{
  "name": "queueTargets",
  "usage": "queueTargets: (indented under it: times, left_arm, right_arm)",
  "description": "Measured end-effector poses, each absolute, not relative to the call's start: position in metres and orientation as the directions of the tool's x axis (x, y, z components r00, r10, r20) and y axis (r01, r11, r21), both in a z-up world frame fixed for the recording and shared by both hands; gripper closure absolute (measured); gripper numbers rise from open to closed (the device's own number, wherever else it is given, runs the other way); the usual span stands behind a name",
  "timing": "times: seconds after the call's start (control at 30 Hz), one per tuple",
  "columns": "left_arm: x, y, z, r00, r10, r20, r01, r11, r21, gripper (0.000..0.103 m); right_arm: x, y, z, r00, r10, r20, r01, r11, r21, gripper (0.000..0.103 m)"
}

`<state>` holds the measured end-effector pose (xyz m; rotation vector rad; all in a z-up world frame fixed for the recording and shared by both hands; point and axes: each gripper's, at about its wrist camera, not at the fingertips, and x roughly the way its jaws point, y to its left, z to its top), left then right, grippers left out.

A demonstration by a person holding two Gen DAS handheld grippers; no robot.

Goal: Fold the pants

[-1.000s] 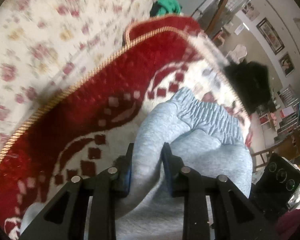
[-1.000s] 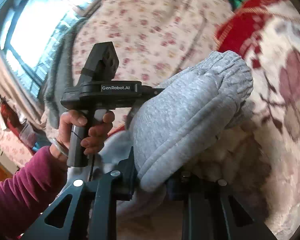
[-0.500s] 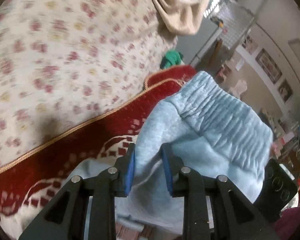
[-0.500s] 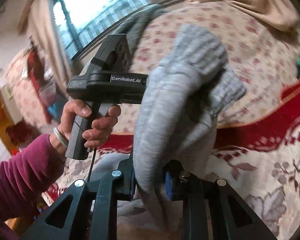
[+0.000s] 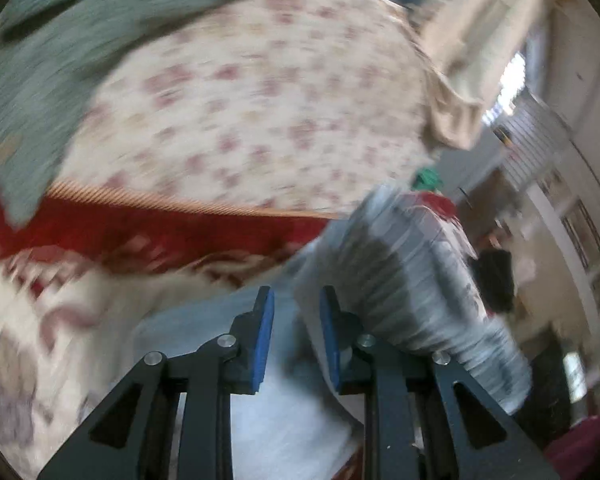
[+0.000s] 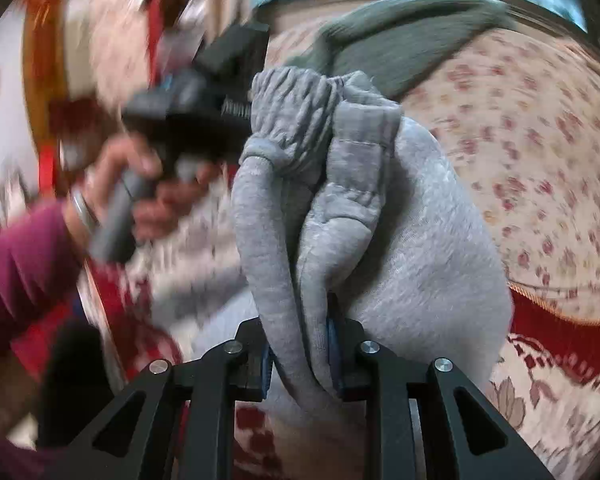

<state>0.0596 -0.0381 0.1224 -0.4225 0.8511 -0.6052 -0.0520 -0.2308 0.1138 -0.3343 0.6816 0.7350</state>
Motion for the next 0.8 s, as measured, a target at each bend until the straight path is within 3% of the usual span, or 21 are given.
queueTargets:
  times: [0.13, 0.2, 0.23, 0.27, 0.33, 0.43, 0.53, 0.63, 0.8]
  left_arm:
    - [0.039, -0.001, 0.105, 0.557, -0.572, -0.602, 0.218, 0.8, -0.558, 0.079]
    - [0.031, 0.002, 0.112, 0.586, -0.545, -0.601, 0.205, 0.816, -0.54, 0.069]
    - [0.027, 0.001, 0.117, 0.596, -0.539, -0.595, 0.216, 0.822, -0.527, 0.062]
    - [0.023, 0.001, 0.122, 0.606, -0.528, -0.595, 0.221, 0.83, -0.512, 0.057]
    - [0.018, -0.008, 0.138, 0.631, -0.501, -0.593, 0.236, 0.852, -0.468, 0.038]
    - [0.008, -0.029, 0.162, 0.637, -0.563, -0.527, 0.308, 0.812, -0.496, 0.023]
    - [-0.002, -0.06, 0.185, 0.62, -0.626, -0.474, 0.387, 0.769, -0.509, 0.019]
    - [-0.008, -0.094, 0.196, 0.603, -0.652, -0.46, 0.437, 0.752, -0.494, 0.017]
    - [-0.004, -0.141, 0.162, 0.541, -0.617, -0.571, 0.431, 0.787, -0.442, 0.017]
  right_arm:
    - [-0.061, -0.204, 0.063, 0.544, 0.394, -0.74, -0.727, 0.662, -0.182, 0.062]
    - [-0.072, -0.2, 0.056, 0.542, 0.412, -0.733, -0.746, 0.638, -0.193, 0.044]
    - [-0.076, -0.2, 0.058, 0.523, 0.433, -0.734, -0.762, 0.624, -0.175, 0.028]
    - [-0.08, -0.201, 0.06, 0.506, 0.453, -0.734, -0.776, 0.611, -0.157, 0.022]
    - [-0.087, -0.204, 0.067, 0.507, 0.458, -0.731, -0.779, 0.606, -0.161, 0.022]
    - [-0.094, -0.224, 0.089, 0.474, 0.522, -0.71, -0.78, 0.622, -0.063, 0.022]
    - [-0.094, -0.254, 0.111, 0.464, 0.576, -0.673, -0.753, 0.657, 0.043, 0.022]
    - [-0.086, -0.285, 0.13, 0.539, 0.535, -0.65, -0.676, 0.736, 0.044, 0.023]
    - [-0.044, -0.344, 0.145, 0.66, 0.399, -0.636, -0.455, 0.887, 0.085, 0.022]
